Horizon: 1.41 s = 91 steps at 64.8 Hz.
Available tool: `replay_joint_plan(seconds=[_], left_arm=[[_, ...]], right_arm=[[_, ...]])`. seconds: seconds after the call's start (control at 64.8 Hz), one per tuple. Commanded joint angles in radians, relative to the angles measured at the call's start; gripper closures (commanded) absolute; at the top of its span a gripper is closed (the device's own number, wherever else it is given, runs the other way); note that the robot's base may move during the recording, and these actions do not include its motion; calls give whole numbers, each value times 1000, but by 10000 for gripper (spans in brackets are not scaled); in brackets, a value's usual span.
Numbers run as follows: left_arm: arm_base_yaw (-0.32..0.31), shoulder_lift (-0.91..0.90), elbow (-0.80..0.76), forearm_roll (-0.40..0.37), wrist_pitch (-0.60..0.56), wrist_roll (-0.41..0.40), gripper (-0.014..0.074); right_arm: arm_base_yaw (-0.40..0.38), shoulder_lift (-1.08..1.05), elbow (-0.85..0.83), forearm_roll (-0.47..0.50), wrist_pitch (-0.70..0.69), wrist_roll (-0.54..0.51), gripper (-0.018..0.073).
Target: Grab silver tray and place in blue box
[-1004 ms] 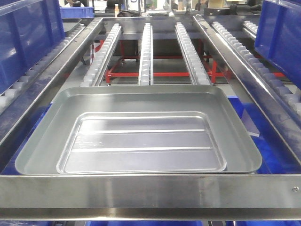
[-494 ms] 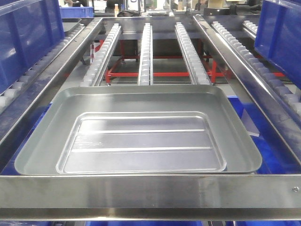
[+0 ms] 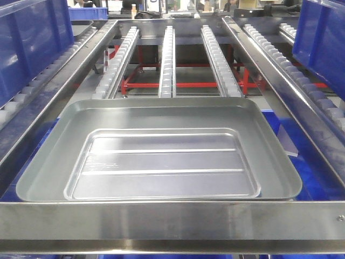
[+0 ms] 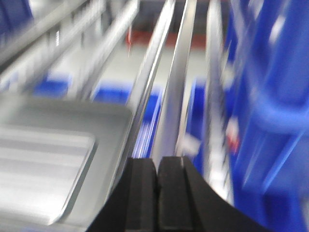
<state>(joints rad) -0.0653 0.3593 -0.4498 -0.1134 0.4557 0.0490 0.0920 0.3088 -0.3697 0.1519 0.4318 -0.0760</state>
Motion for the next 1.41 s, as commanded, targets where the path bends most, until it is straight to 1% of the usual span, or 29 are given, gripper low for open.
replay_joint_plan(seconds=[0.0, 0.093, 0.154, 0.216, 0.278, 0.355, 0.417, 0.479, 0.494, 0.54, 0.587, 0.618, 0.664, 0.695, 0.726, 0.741, 0.757, 0.772, 0.834, 0.849, 0.865, 0.88, 0.911, 0.942, 0.988, 1.035, 1.143, 1.313, 1.39], left_arm=[[4, 180, -155, -5, 100, 4, 603], [4, 358, -298, -5, 297, 4, 603], [4, 478, -366, -5, 426, 4, 603], [4, 569, -407, -8, 478, 4, 603], [4, 644, -425, -20, 480, 4, 603], [4, 728, -431, -74, 460, 4, 603], [4, 801, -432, -128, 434, 4, 603], [4, 864, -440, -206, 414, 4, 603], [2, 883, -439, -232, 409, 4, 603], [-12, 919, -441, -274, 375, 4, 602], [-50, 941, -441, -277, 314, 4, 601], [-81, 954, -441, -268, 276, 4, 602], [-152, 970, -441, -243, 217, -28, 602], [-191, 982, -441, -220, 197, -66, 602], [-242, 991, -441, -172, 182, -122, 602], [-263, 996, -441, -148, 176, -170, 602], [-293, 1004, -441, -105, 166, -205, 602], [-314, 1008, -441, -74, 161, -262, 602], [-391, 1028, -443, 64, 148, -429, 602], [-409, 1033, -445, 113, 148, -470, 602], [-434, 1040, -447, 144, 155, -529, 602], [-449, 1044, -452, 186, 159, -565, 602], [-481, 1054, -461, 231, 164, -639, 602], [-502, 1063, -471, 255, 168, -675, 602], [-528, 1080, -491, 264, 166, -688, 602], [-539, 1100, -514, 257, 168, -688, 602], [-540, 1147, -565, 235, 186, -688, 602], [-540, 1222, -656, 232, 223, -679, 602], [-540, 1239, -674, 224, 220, -679, 602]], right_arm=[[-6, 149, -103, 54, -8, 0, 507], [-6, 306, -171, 69, 61, 0, 507], [-6, 395, -202, 72, 106, 0, 507], [-6, 470, -212, 76, 142, 0, 507], [-6, 524, -212, 79, 160, 0, 507], [-6, 586, -208, 83, 129, 0, 507], [-6, 635, -219, 87, 129, 0, 507], [-6, 687, -245, 94, 165, 2, 504], [-6, 704, -253, 95, 178, 7, 497], [2, 744, -282, 95, 192, 43, 498], [14, 780, -302, 90, 182, 96, 498], [29, 804, -318, 82, 163, 131, 498], [61, 839, -344, 60, 146, 187, 498], [80, 861, -362, 41, 145, 225, 498], [106, 890, -385, 14, 148, 280, 498], [116, 901, -398, 1, 149, 303, 498], [127, 918, -406, -12, 149, 326, 498], [138, 930, -415, -35, 149, 363, 498], [183, 974, -450, -98, 160, 456, 498], [198, 990, -464, -118, 166, 482, 498], [209, 1001, -473, -131, 169, 498, 498], [219, 1012, -487, -142, 173, 511, 498], [239, 1038, -505, -163, 176, 532, 498], [263, 1058, -522, -173, 176, 538, 498], [290, 1089, -547, -177, 173, 541, 498], [315, 1126, -570, -177, 172, 542, 498], [359, 1194, -617, -184, 185, 587, 498], [415, 1278, -696, -288, 228, 673, 498], [419, 1304, -723, -302, 228, 684, 500]])
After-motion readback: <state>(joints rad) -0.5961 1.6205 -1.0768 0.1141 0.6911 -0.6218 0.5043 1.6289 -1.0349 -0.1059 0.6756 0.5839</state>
